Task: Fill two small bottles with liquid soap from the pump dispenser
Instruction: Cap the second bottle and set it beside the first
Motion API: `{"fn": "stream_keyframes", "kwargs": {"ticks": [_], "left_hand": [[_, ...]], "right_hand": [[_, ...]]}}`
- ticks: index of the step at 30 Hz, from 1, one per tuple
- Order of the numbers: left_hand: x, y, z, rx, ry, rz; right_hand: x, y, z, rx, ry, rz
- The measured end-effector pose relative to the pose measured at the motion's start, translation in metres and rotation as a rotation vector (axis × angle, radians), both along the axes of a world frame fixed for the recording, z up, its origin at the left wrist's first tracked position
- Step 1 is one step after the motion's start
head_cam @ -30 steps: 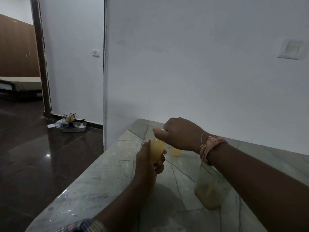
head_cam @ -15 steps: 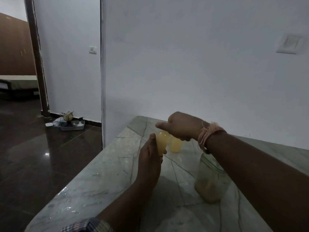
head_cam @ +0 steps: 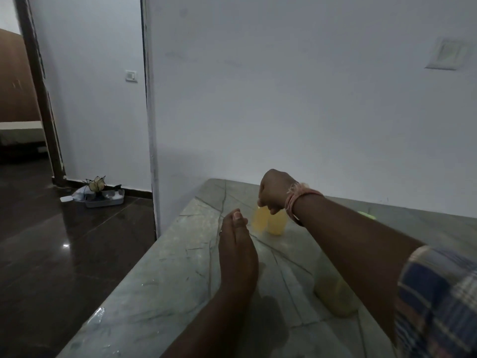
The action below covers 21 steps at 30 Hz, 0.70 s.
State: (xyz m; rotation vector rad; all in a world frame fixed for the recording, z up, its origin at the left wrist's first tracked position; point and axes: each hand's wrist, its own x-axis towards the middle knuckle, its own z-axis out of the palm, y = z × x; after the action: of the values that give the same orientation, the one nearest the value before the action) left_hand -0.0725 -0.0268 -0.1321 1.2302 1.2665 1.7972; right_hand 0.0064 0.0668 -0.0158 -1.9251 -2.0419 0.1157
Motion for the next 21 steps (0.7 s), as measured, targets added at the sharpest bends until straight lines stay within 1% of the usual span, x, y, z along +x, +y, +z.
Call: {"fn": "stream_keyframes", "kwargs": {"ticks": [6, 10, 15, 21], "left_hand": [[0.001, 0.005, -0.003, -0.027, -0.001, -0.002], [0.002, 0.006, -0.005, -0.027, 0.019, 0.001], [0.000, 0.006, -0.005, -0.031, 0.041, -0.005], [0.001, -0.005, 0.000, -0.025, 0.083, -0.019]], "right_hand": [[-0.004, 0.028, -0.025, 0.021, -0.005, -0.027], [-0.003, 0.037, -0.032, 0.068, 0.007, -0.050], [-0.004, 0.030, -0.026, 0.083, 0.032, -0.027], [0.004, -0.002, -0.002, 0.168, 0.079, 0.002]]}}
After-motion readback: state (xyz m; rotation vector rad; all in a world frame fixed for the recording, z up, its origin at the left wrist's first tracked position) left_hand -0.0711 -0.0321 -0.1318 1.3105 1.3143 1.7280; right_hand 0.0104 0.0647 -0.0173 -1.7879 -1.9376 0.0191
